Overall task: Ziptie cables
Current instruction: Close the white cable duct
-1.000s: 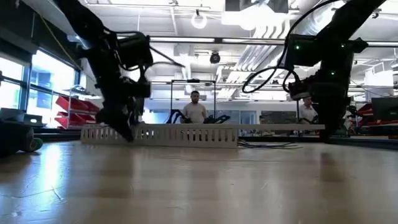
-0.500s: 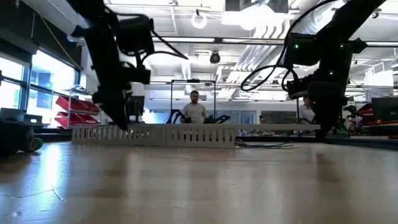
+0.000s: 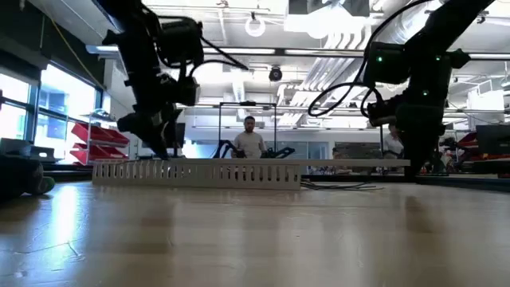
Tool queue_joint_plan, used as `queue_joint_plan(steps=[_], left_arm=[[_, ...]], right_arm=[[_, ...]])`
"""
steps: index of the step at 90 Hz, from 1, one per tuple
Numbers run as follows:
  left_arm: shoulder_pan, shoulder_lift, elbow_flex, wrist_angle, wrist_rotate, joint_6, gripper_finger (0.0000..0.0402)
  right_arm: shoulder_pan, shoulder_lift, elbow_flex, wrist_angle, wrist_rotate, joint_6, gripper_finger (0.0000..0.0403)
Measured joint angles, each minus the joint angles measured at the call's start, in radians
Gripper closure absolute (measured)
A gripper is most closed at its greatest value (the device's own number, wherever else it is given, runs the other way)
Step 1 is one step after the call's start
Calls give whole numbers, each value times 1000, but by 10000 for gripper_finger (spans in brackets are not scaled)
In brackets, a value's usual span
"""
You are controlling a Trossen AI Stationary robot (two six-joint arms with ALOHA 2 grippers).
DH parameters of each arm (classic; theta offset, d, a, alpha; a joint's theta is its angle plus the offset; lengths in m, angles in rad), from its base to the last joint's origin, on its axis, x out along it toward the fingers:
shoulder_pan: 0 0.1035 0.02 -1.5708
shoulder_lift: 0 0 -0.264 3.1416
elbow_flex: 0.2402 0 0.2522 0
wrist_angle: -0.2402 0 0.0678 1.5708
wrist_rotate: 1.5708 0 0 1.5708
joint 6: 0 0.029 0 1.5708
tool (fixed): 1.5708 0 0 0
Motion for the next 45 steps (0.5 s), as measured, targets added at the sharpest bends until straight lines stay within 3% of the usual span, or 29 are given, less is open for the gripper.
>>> queue_joint_plan(steps=[18,45], left_arm=[[96,45,-1,50,92,80,160],[141,114,1,156,53,163,160]], right_arm=[[0,0,0,1,-9,-3,392],[0,0,0,13,-11,-3,392]])
